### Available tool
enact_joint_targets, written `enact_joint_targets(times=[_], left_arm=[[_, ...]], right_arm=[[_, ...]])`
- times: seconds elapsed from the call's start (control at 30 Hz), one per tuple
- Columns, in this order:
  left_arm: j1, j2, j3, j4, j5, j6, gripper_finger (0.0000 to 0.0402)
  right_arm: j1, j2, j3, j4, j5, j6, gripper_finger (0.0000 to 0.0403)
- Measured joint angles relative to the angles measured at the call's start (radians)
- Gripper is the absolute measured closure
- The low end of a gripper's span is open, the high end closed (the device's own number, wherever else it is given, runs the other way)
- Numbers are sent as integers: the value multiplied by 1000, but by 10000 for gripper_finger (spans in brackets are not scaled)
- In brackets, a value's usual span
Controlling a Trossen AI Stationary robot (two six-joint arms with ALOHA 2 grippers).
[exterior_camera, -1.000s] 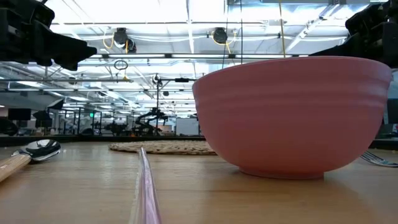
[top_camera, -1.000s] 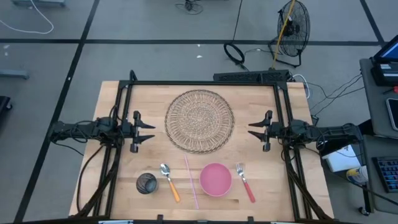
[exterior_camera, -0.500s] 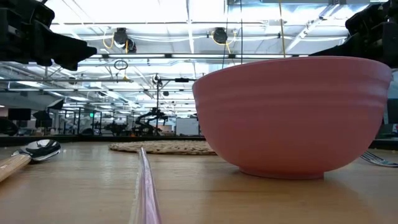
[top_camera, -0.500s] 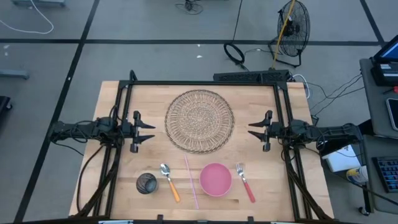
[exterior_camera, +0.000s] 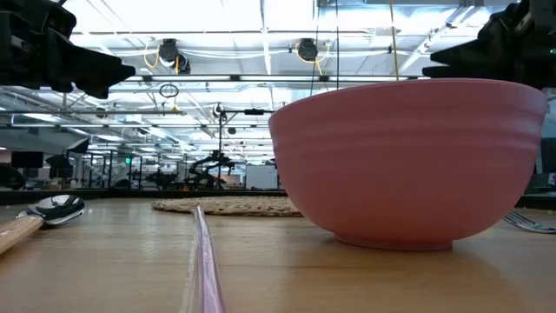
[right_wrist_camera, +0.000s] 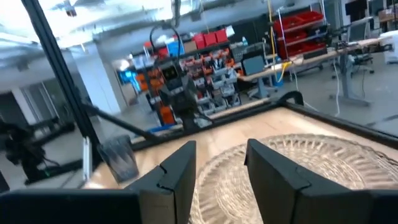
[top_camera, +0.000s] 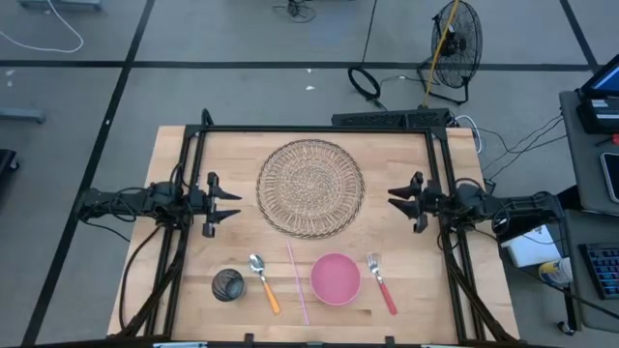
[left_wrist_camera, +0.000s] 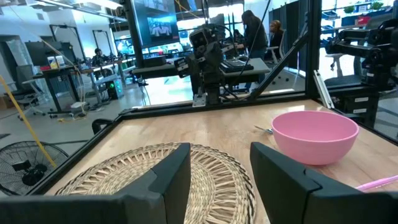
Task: Pick & Place Utensil
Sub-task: Put the pink bowl on the middle left of the brown placemat
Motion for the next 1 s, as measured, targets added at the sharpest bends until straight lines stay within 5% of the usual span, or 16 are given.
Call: enact_joint_targets(times=[0.33,0.57,0.77,1.0], left_arm=[[0,0,0,89,0,-2,231],[0,0,0,201,0,-230,231],[0,0,0,254,-28,-260,231],[-1,24,0,220,98,-316,231]], right_arm=[[0,0,0,29,1,-4,273],[1,31,0,143,-143,1,273],[1,105,0,182,-157,-15,273],[1,168,0,235,-160,-36,273]])
